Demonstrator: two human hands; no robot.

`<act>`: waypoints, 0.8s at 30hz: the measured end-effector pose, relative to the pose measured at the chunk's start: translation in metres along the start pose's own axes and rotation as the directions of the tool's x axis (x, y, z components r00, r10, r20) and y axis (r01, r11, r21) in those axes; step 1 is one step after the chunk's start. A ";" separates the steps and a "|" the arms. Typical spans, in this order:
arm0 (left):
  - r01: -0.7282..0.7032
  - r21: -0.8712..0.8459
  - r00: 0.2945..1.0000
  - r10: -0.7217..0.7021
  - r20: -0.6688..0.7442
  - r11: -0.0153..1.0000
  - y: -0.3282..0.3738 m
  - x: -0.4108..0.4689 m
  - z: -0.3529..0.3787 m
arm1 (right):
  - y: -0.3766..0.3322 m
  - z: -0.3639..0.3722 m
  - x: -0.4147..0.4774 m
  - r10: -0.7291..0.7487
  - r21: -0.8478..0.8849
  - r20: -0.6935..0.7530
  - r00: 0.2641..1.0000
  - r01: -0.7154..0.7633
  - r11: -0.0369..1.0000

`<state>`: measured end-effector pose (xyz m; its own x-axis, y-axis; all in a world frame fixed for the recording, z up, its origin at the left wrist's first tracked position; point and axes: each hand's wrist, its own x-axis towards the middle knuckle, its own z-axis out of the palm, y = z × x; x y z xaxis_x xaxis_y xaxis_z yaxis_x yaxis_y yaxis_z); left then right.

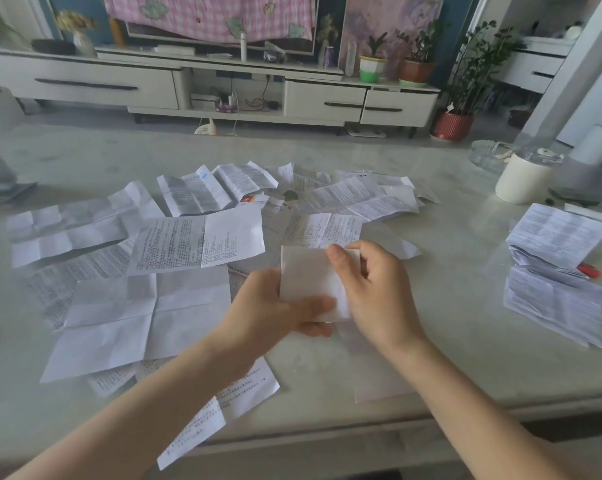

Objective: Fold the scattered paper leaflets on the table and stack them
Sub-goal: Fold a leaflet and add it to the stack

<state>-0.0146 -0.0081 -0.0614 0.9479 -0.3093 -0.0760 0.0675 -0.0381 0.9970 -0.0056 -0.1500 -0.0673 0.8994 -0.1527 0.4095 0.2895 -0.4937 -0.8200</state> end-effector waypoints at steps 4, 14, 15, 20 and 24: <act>-0.011 -0.074 0.986 -0.002 -0.170 0.997 0.019 0.012 0.006 | -0.001 -0.004 0.005 -0.065 0.066 -0.092 0.994 0.071 0.995; -0.434 0.494 0.649 0.642 -0.408 0.754 0.019 0.042 0.076 | 0.002 -0.025 0.006 0.092 0.061 -0.391 0.916 -0.074 0.995; -0.432 0.554 0.629 0.678 -0.380 0.712 0.019 0.046 0.086 | 0.007 -0.035 0.007 0.158 0.093 -0.409 0.899 -0.131 0.987; -0.432 0.531 0.677 0.651 -0.344 0.729 0.023 0.069 0.114 | 0.024 -0.084 0.000 0.352 0.326 -0.140 0.925 -0.293 0.899; -0.358 0.359 0.875 0.444 -0.194 0.862 0.032 0.095 0.156 | 0.039 -0.133 -0.004 0.398 0.301 -0.197 0.896 -0.331 0.894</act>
<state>0.0289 -0.1873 -0.0386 0.9197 -0.1031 0.3788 -0.3924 -0.2632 0.8813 -0.0414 -0.2824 -0.0479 0.8564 -0.5023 0.1193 0.0599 -0.1329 -0.9893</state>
